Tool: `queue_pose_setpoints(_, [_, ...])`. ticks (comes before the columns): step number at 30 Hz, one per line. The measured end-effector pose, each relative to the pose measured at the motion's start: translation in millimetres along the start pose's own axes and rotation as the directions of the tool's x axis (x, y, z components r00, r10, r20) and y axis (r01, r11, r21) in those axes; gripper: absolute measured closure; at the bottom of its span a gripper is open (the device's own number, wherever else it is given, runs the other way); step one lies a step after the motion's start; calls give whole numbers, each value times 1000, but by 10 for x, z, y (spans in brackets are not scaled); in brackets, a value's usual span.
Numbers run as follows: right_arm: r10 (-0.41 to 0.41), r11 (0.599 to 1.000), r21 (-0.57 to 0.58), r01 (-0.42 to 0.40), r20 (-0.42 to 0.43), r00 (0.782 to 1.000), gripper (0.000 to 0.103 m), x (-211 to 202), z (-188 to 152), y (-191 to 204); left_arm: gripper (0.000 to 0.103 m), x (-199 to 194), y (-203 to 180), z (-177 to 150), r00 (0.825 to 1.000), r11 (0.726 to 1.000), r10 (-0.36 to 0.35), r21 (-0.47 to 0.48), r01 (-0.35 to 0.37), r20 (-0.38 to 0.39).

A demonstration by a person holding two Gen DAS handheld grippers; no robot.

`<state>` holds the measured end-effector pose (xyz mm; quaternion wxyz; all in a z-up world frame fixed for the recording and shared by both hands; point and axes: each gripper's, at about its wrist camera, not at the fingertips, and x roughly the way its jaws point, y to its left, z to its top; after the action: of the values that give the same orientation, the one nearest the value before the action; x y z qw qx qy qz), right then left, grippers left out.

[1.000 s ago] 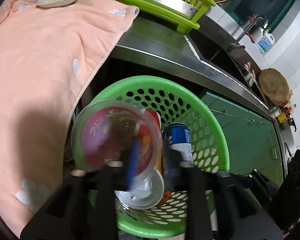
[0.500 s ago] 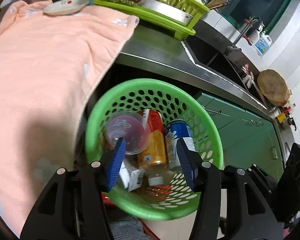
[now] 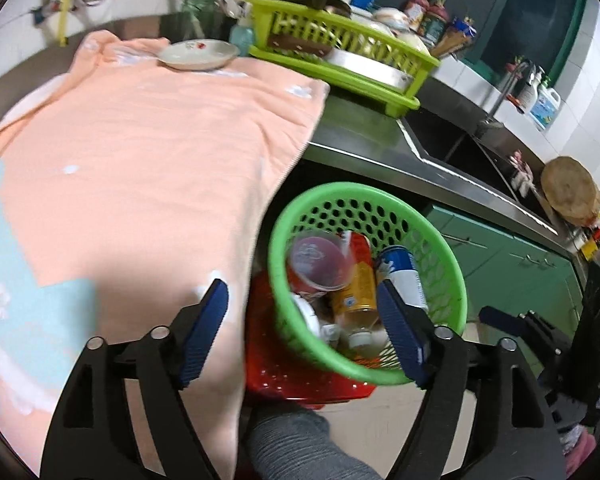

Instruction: Collect trash

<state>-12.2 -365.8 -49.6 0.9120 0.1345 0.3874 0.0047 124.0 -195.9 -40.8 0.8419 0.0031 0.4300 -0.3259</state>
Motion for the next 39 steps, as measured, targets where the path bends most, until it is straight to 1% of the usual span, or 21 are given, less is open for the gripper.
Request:
queue_pose_setpoints(2, [-7, 1000, -5, 7, 4, 1000, 10, -20, 27, 57, 23, -138, 46, -33, 999, 999, 32, 2, -32, 23])
queue_pose_setpoints(3, [-17, 1000, -11, 17, 11, 1000, 10, -40, 43, 100, 19, -214, 66, -49, 998, 999, 48, -1, -48, 36])
queue_pose_setpoints(6, [-3, 1000, -16, 3, 26, 1000, 10, -90, 76, 182, 15, -403, 108, -87, 995, 997, 75, -6, -75, 61])
queue_pose_setpoints(9, [13, 1000, -12, -13, 43, 999, 9, -158, 119, 288, 10, -619, 148, -126, 989, 993, 116, -4, -116, 96])
queue_pose_setpoints(12, [7, 1000, -18, -6, 64, 998, 9, -233, 163, 384, 5, -797, 173, -167, 980, 988, 155, -5, -156, 123])
queue_pose_setpoints(14, [6, 1000, -27, -4, 74, 997, 9, -272, 187, 443, 5, -923, 203, -203, 973, 983, 182, -11, -182, 143])
queue_pose_setpoints(16, [-11, 999, -43, 15, 89, 996, 9, -321, 223, 520, 5, -1044, 247, -245, 968, 981, 196, -24, -194, 160])
queue_pose_setpoints(19, [-14, 998, -67, 22, 112, 994, 8, -394, 253, 628, 5, -1153, 281, -297, 957, 974, 225, -35, -222, 182])
queue_pose_setpoints(25, [-18, 994, -102, 32, 130, 991, 8, -468, 294, 787, 5, -1390, 352, -394, 945, 971, 237, -74, -226, 224])
queue_pose_setpoints(27, [-10, 994, -103, 25, 135, 991, 8, -504, 301, 820, 5, -1452, 362, -421, 938, 967, 253, -80, -241, 238])
queue_pose_setpoints(29, [-13, 994, -102, 28, 143, 990, 8, -537, 309, 841, 5, -1494, 373, -445, 936, 966, 257, -89, -243, 241])
queue_pose_setpoints(33, [-13, 997, -78, 26, 165, 986, 7, -607, 301, 843, 5, -1543, 364, -483, 923, 957, 289, -100, -272, 254])
queue_pose_setpoints(35, [-28, 997, -69, 40, 173, 985, 7, -622, 287, 842, 5, -1563, 374, -501, 921, 955, 294, -109, -275, 257])
queue_pose_setpoints(37, [-52, 996, -63, 64, 181, 982, 7, -629, 265, 835, 5, -1588, 389, -510, 912, 948, 316, -123, -293, 263])
queue_pose_setpoints(39, [-61, 996, -55, 72, 180, 982, 7, -622, 251, 828, 5, -1611, 392, -505, 909, 947, 317, -131, -291, 270])
